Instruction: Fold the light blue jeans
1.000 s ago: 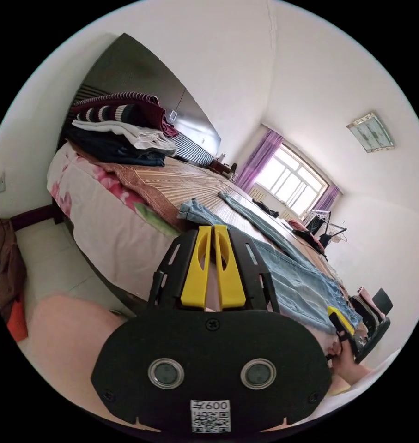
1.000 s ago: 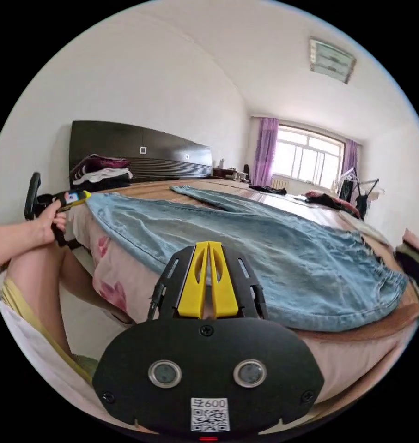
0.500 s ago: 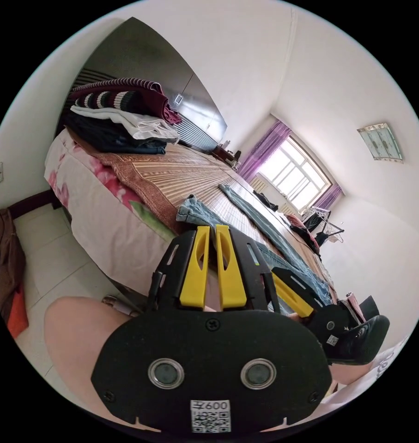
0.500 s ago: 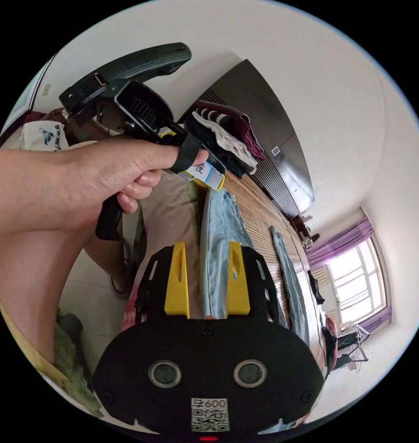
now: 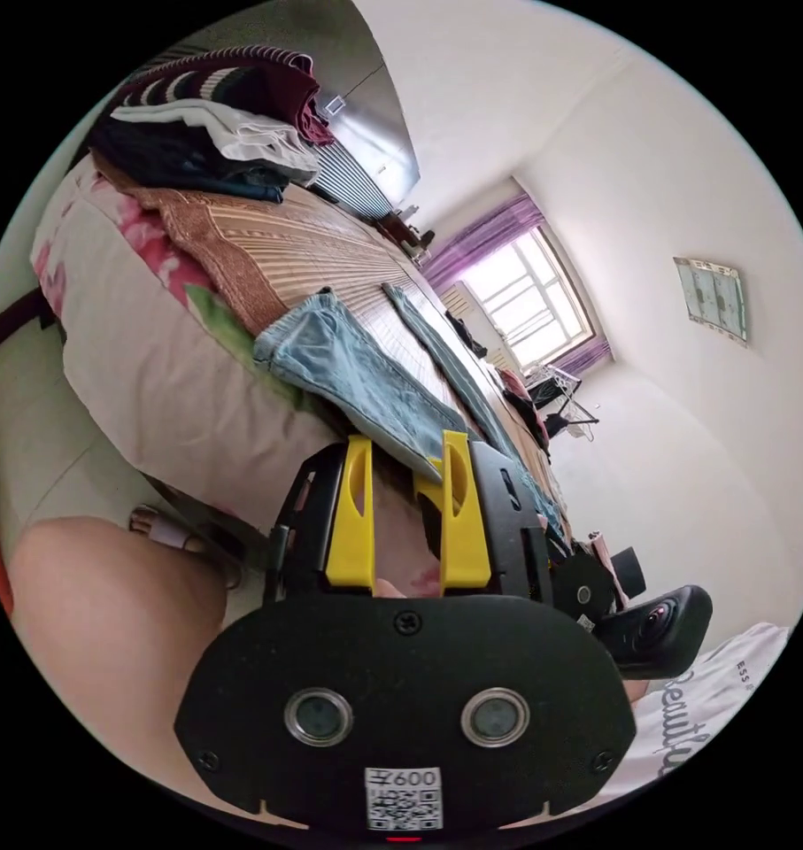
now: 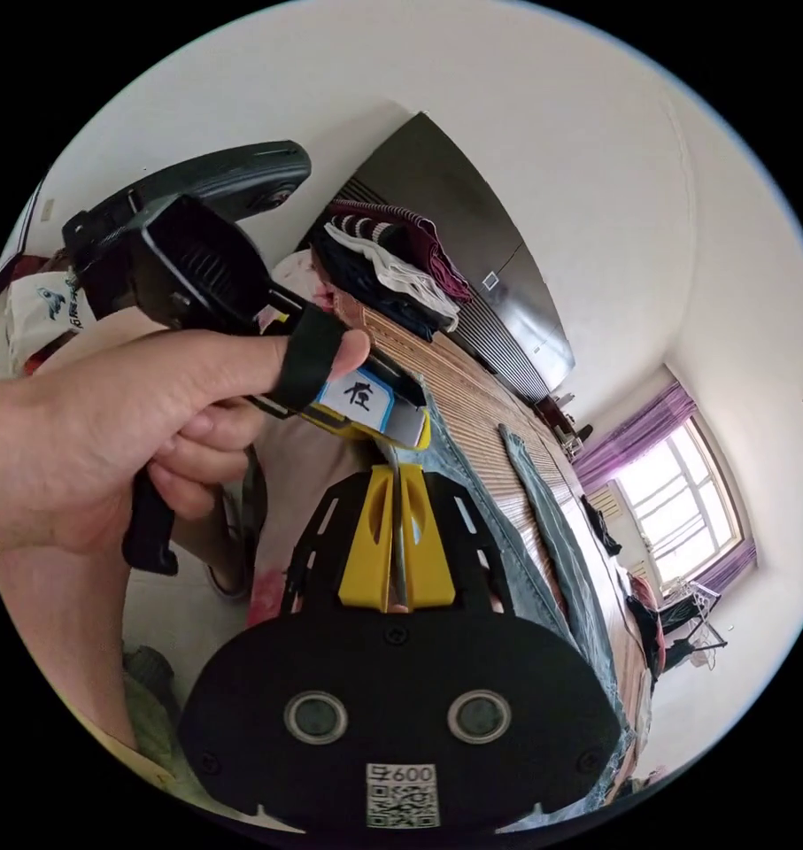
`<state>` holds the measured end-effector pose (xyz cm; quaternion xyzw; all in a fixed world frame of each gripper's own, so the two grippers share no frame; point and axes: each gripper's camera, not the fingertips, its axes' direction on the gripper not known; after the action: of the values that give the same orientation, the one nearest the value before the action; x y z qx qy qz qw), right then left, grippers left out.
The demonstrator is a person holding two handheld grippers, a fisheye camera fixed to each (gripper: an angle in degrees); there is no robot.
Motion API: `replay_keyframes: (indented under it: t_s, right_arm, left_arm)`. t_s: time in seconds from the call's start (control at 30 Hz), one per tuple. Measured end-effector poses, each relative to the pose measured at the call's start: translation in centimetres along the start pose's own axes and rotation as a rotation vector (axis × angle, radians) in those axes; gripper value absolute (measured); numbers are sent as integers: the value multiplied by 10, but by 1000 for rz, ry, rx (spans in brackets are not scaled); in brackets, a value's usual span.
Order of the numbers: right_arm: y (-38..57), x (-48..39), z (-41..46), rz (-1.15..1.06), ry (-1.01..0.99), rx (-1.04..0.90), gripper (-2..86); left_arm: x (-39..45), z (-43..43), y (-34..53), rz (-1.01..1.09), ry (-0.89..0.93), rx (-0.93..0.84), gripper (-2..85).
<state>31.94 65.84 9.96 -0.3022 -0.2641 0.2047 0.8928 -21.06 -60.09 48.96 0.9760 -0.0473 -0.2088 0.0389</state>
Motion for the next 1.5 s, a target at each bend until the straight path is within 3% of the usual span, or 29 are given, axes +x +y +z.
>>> replay_keyframes:
  t_s: [0.23,0.53,0.73,0.97,1.1,1.37,1.5]
  right_arm:
    - [36,16,28,-1,20,17,-8]
    - [68,35,53,27,78,33,-8]
    - [83,42,64,-17,76,52,-8]
    - [98,55,77,-12,17,46,-8]
    - [98,47,80,-73,52,35,-8]
    - [89,51,85,-61,57,7,-5]
    - [70,77,56,62,-21,88,17]
  left_arm:
    - [19,-16,-7,-70,130,-21,54]
    - [31,-27,0,-237,334,-109,90]
    - [35,-19,-6,-350,397,-52,71]
    - [25,-47,-19,-478,317,109,21]
    - [46,-47,-37,-400,200,27,16]
    - [93,-46,-28,-303,70,57,15]
    - [117,-39,-17,-253,25,58,15]
